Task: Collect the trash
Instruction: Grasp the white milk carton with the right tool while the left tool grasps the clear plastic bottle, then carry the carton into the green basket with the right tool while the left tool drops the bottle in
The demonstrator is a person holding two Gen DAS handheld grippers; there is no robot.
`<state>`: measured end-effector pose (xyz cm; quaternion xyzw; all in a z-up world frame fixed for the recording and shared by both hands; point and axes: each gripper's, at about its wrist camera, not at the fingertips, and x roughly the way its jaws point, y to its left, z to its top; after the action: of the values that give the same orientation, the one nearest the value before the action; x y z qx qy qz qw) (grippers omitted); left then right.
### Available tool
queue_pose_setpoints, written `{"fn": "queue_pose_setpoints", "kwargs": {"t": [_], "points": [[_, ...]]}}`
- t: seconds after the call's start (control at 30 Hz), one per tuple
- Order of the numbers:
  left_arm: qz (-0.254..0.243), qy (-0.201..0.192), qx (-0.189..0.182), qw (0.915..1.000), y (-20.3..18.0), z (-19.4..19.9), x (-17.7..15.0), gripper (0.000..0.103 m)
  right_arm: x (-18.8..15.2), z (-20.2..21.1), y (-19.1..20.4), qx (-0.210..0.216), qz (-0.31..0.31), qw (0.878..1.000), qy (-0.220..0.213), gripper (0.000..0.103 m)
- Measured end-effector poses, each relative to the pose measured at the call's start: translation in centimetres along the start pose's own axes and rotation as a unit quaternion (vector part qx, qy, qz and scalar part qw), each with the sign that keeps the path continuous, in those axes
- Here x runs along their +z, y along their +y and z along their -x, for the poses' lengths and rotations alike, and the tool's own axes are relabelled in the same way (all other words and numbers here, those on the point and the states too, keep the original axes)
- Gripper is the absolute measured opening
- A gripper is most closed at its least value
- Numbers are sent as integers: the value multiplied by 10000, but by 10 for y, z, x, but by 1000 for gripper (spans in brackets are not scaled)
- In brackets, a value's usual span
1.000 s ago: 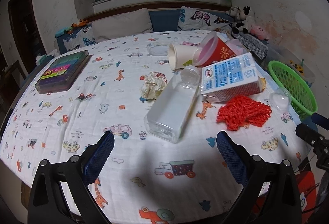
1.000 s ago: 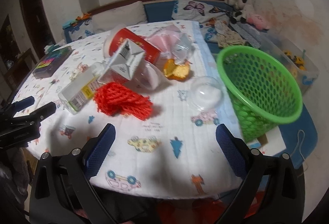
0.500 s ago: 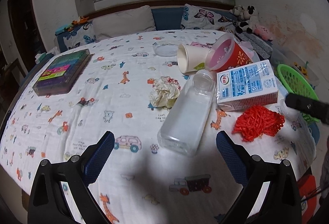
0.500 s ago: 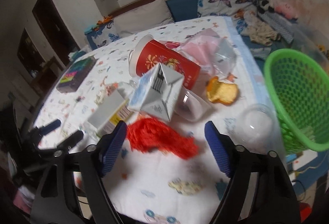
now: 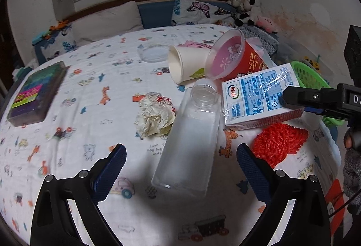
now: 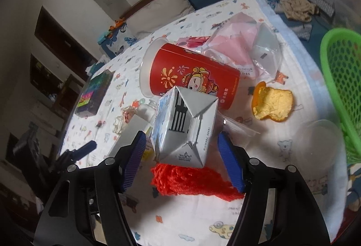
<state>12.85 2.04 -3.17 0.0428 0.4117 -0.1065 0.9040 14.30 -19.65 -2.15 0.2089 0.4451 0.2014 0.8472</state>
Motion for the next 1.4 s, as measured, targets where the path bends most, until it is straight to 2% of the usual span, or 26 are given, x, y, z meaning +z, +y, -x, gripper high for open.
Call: {"fn": "queue_pose_setpoints", "kwargs": {"t": [0.23, 0.3, 0.37, 0.57, 0.67, 0.73, 0.83, 0.97, 1.1, 1.4], "points": [[-199, 243, -259, 9992, 2, -20, 8, 92, 9, -5, 3, 123, -75, 9999, 82, 59], [-200, 306, -265, 9990, 2, -24, 7, 85, 9, -7, 4, 111, -52, 9998, 127, 51], [-161, 352, -297, 9988, 3, -27, 4, 85, 9, -10, 4, 111, -39, 9998, 145, 46], [-171, 416, -289, 9986, 4, -38, -2, 82, 13, -9, 7, 42, 92, 9999, 121, 46], [-185, 385, -254, 9988, 3, -43, -2, 72, 13, -2, 16, -105, 329, 9994, -29, 45], [-199, 344, -331, 9987, 1, -43, -2, 60, 14, 5, 24, -153, 498, 9986, -107, 43], [-311, 175, -220, 9991, -6, -37, -4, 56, 15, 15, 33, -223, 689, 9971, -218, 43], [-253, -18, -263, 9993, -8, -19, 0, 55, 21, 30, 38, -233, 812, 9958, -352, 43], [-226, -248, -254, 9991, -6, 6, 8, 54, 28, 49, 38, -114, 768, 9958, -493, 43], [116, -401, -351, 9985, 8, 40, 23, 54, 33, 84, 23, -278, 697, 9930, -907, 43]]}}
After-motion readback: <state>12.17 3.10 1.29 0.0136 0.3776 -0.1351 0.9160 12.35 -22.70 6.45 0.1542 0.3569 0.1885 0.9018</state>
